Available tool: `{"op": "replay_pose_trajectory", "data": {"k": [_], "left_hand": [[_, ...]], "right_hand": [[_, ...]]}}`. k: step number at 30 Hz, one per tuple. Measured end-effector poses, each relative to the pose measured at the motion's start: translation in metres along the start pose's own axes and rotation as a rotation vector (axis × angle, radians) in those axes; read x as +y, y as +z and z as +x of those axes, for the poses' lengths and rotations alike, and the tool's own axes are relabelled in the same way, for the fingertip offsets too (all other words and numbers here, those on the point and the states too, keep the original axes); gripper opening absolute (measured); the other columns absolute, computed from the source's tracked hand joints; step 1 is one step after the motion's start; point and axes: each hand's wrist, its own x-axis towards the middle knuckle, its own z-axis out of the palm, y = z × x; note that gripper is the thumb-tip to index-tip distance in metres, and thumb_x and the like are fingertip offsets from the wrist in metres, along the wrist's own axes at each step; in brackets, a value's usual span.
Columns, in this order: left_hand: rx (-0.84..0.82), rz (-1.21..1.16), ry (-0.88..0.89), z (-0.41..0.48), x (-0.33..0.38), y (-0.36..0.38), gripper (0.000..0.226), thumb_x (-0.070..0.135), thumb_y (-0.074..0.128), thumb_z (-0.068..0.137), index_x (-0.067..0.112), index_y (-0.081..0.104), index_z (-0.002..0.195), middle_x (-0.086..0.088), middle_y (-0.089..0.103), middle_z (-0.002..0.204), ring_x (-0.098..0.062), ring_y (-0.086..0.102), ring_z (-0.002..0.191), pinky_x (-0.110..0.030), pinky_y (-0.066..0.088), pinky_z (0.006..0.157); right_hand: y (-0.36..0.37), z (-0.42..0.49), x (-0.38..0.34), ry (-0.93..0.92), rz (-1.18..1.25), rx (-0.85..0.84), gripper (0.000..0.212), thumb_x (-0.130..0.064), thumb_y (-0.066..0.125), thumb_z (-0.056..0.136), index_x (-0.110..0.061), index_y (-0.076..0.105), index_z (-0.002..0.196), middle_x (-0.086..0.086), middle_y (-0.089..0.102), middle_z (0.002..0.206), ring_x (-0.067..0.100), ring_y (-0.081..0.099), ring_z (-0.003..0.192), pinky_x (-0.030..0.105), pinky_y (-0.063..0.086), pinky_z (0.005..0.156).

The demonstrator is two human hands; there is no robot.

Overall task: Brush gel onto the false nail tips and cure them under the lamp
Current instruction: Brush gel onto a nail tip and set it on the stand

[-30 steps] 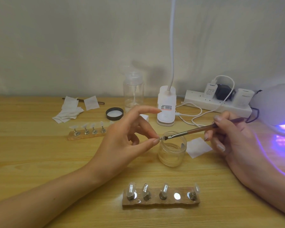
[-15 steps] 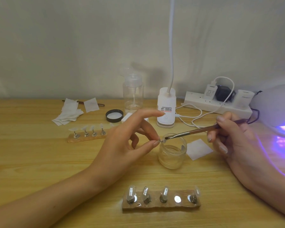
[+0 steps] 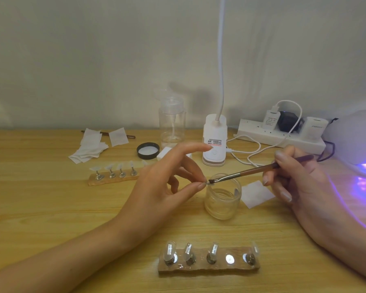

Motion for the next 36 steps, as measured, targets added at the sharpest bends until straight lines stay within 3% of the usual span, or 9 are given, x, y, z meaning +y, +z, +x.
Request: {"op": "replay_pose_trajectory", "data": {"k": [5,12,19,27,32,36], "left_hand": [[-0.001,-0.002,0.004,0.0000,0.0004,0.0001,0.053,0.017,0.072,0.089,0.039,0.053,0.133,0.013,0.071,0.092,-0.015,0.070,0.093,-0.029,0.053,0.062],[-0.011,-0.005,0.005,0.0001,0.0028,0.0001,0.052,0.018,0.071,0.088,0.038,0.053,0.133,0.014,0.070,0.092,-0.014,0.069,0.093,-0.022,0.050,0.060],[-0.016,0.006,0.009,-0.0001,0.0021,-0.0004,0.053,0.010,0.074,0.089,0.032,0.055,0.133,0.014,0.070,0.091,-0.012,0.069,0.092,-0.021,0.048,0.059],[-0.016,0.020,0.015,0.0006,0.0027,-0.0008,0.050,0.015,0.072,0.088,0.033,0.055,0.132,0.015,0.070,0.091,-0.012,0.069,0.093,-0.020,0.048,0.059],[-0.017,0.019,0.015,0.0007,0.0030,-0.0006,0.050,0.016,0.071,0.088,0.034,0.055,0.132,0.016,0.070,0.091,-0.011,0.069,0.093,-0.019,0.048,0.059],[-0.018,0.017,0.011,0.0003,0.0033,-0.0005,0.050,0.015,0.072,0.088,0.033,0.056,0.131,0.015,0.070,0.090,-0.011,0.069,0.092,-0.021,0.049,0.059]], "right_hand": [[-0.0023,0.0014,0.0005,0.010,0.027,0.048,0.023,-0.032,0.060,0.082,-0.023,0.047,0.065,0.010,0.060,0.058,0.010,0.031,0.038,0.015,0.038,0.046],[-0.0018,0.0005,0.0012,0.007,-0.019,0.025,0.023,-0.036,0.062,0.081,-0.026,0.050,0.064,0.010,0.063,0.061,0.009,0.032,0.039,0.015,0.032,0.043],[0.0000,-0.0004,-0.0006,-0.003,0.006,0.007,0.023,-0.036,0.059,0.083,-0.026,0.050,0.064,0.007,0.063,0.060,0.008,0.032,0.038,0.014,0.036,0.045],[-0.0026,0.0001,0.0005,-0.013,0.018,0.022,0.023,-0.033,0.057,0.087,-0.026,0.049,0.066,0.008,0.062,0.060,0.009,0.032,0.039,0.014,0.037,0.046],[-0.0021,0.0011,0.0022,0.009,-0.035,0.023,0.024,-0.036,0.060,0.083,-0.026,0.049,0.065,0.011,0.063,0.062,0.010,0.033,0.039,0.017,0.031,0.043],[-0.0037,0.0008,0.0019,-0.003,0.003,0.034,0.022,-0.034,0.060,0.083,-0.025,0.049,0.066,0.011,0.062,0.060,0.009,0.032,0.039,0.015,0.036,0.045]]}}
